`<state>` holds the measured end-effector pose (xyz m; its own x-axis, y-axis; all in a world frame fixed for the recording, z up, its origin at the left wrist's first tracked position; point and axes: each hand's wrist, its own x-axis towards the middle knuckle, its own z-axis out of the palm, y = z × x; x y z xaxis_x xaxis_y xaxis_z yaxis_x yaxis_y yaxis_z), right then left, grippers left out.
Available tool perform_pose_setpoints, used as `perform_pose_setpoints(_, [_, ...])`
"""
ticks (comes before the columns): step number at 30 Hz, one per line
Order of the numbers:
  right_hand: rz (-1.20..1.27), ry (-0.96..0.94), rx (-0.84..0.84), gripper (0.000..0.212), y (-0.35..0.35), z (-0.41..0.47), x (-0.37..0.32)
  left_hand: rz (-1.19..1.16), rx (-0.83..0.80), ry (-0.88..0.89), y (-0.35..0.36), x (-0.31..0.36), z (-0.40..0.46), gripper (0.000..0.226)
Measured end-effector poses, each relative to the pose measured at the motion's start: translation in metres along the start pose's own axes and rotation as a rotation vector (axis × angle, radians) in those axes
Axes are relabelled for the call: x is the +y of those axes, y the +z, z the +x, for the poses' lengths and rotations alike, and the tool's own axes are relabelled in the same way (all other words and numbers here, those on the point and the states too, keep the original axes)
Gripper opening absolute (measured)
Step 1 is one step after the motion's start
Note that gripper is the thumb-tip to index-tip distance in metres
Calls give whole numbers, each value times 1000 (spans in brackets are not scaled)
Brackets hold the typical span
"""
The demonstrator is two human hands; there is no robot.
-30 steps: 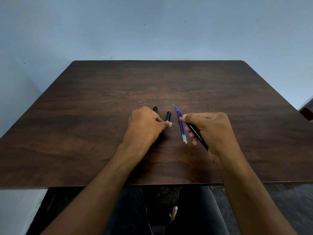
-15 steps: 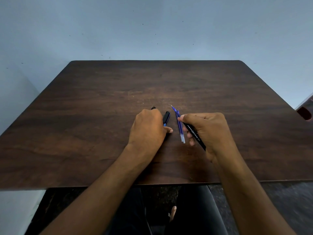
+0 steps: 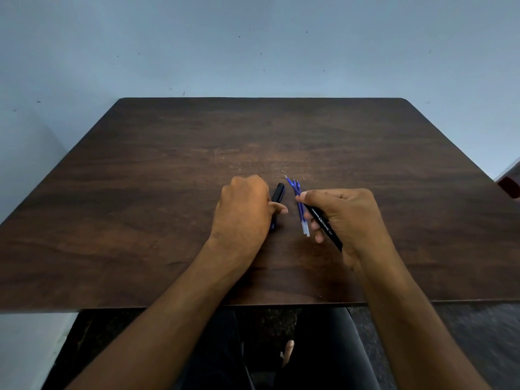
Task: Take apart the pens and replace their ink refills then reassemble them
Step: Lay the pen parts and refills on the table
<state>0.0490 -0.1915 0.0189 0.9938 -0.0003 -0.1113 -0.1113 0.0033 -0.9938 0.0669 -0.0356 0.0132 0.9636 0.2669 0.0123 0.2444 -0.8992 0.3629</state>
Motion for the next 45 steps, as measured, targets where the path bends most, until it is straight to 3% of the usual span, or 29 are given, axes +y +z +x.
perform_pose_setpoints(3, [42,19,-12,12,0,0,1,-86,-6,-37,-15,-5,-2,34])
perform_pose_setpoints(6, [83,34,-39,10,0,1,2,-266,175,37,-23,-20,-11,28])
perform_pose_setpoints(9, [107,70,-75,13,2,1,3,-492,238,139,-24,-30,-19,15])
perform_pose_setpoints(14, [113,66,-99,12,11,-1,4,-987,23,137,-14,-27,-27,6])
perform_pose_setpoints(18, [117,67,-122,13,15,-3,3,-1242,-47,78,-12,-19,-30,9])
perform_pose_setpoints(31, [153,80,-195,19,9,-5,3,-1249,-23,-3,-8,-15,-29,15])
perform_pose_setpoints(38, [188,74,-225,21,7,0,3,-1329,-128,-17,-9,-20,-28,26])
perform_pose_setpoints(42, [140,54,-237,20,6,2,4,-1362,-159,3,-11,-19,-28,16])
perform_pose_setpoints(45, [24,31,-247,16,3,3,3,-1428,-130,-20,-13,-22,-26,33])
